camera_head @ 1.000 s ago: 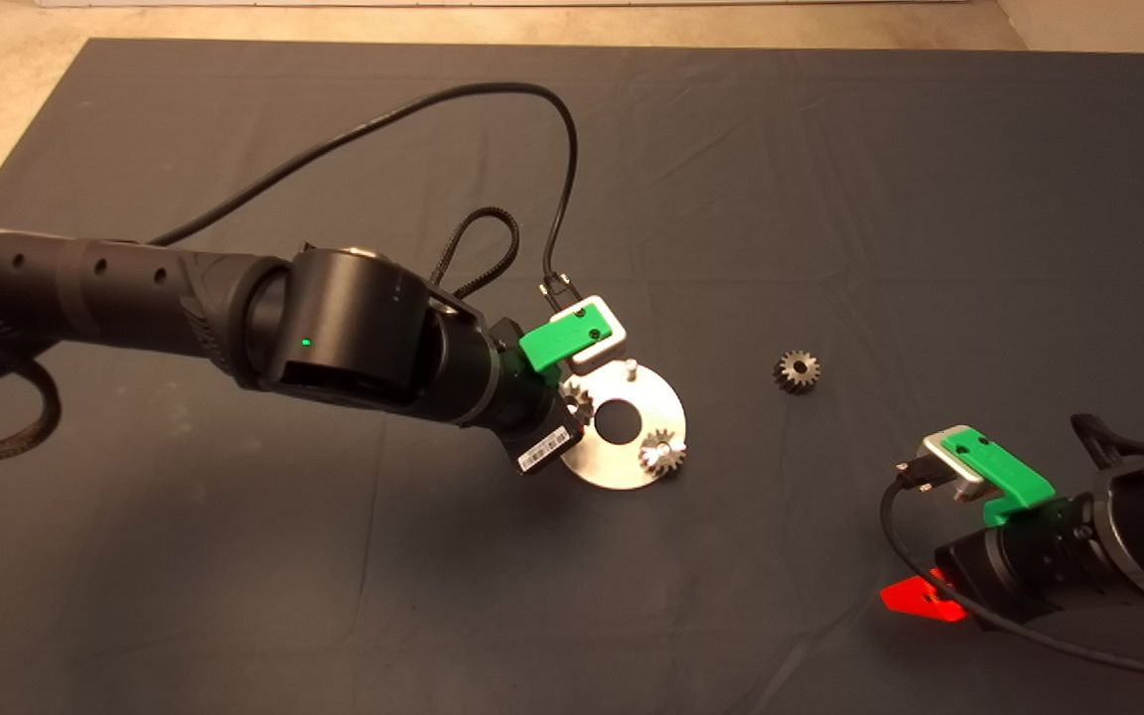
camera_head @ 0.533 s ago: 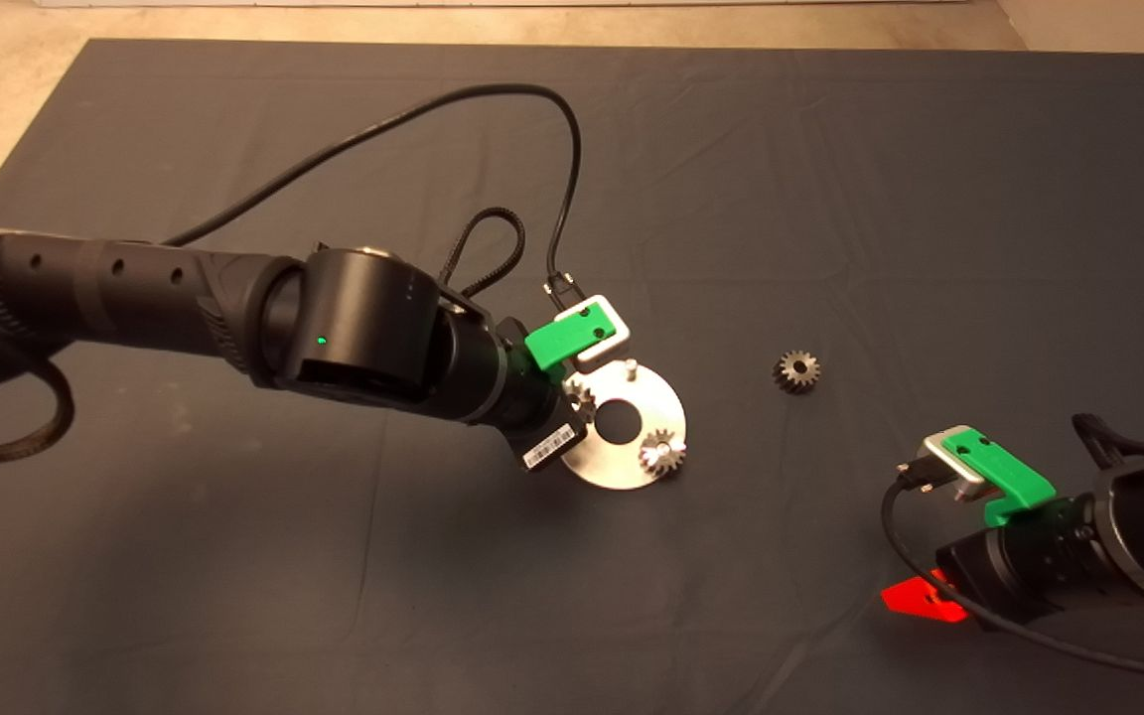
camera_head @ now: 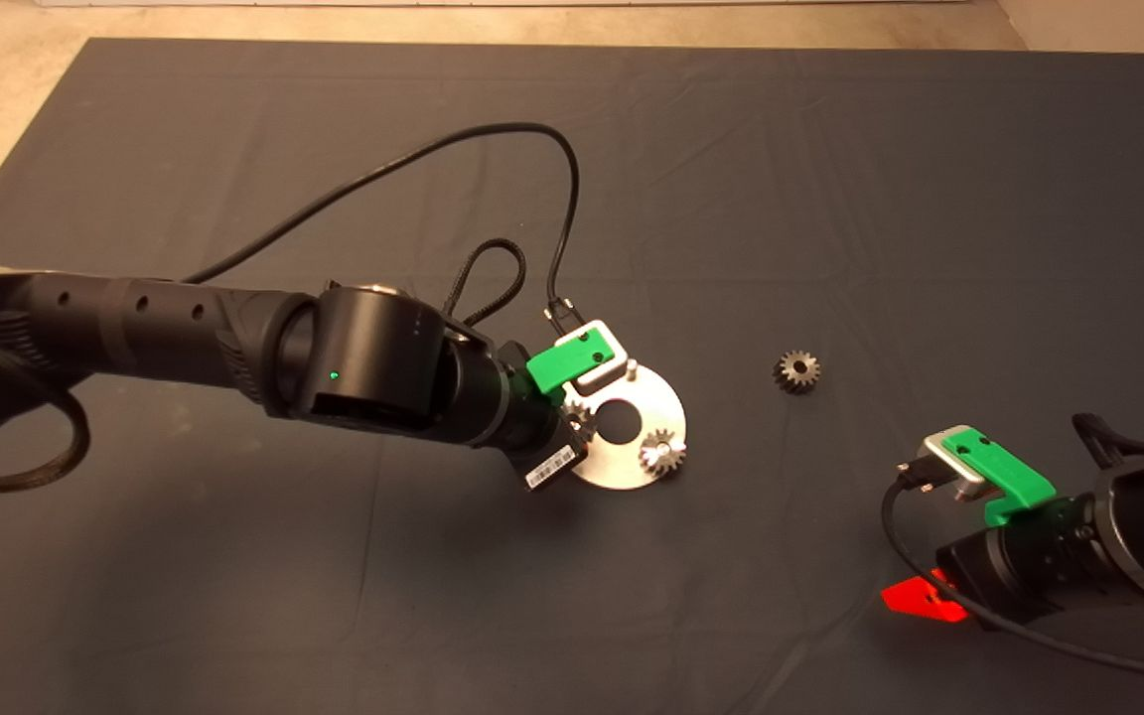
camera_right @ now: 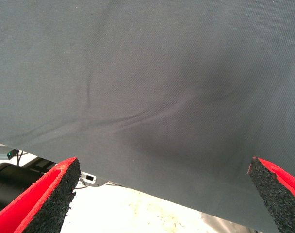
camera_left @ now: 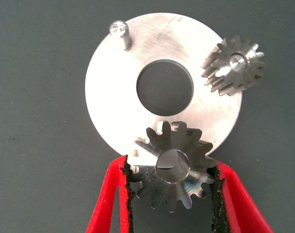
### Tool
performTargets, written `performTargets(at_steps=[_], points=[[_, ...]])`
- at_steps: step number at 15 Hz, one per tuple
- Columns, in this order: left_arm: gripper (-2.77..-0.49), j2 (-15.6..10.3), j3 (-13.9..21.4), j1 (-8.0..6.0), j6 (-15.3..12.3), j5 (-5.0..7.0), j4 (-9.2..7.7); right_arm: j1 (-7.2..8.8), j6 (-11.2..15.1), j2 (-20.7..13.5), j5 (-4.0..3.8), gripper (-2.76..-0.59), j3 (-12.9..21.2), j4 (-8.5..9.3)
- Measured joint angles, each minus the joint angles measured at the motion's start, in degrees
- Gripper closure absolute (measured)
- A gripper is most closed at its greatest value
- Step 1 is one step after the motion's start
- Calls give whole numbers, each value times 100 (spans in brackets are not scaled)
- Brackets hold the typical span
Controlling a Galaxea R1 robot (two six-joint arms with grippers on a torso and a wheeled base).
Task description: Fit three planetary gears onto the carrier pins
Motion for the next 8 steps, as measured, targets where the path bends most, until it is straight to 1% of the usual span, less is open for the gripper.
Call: performTargets(at_steps=[5,8], points=[[-70,4,-63,0,0,-2,24,0,0,0,1,-260,0,1],[-70,45,-147,1,0,-2,116,0,0,0,-1,-260,0,0]])
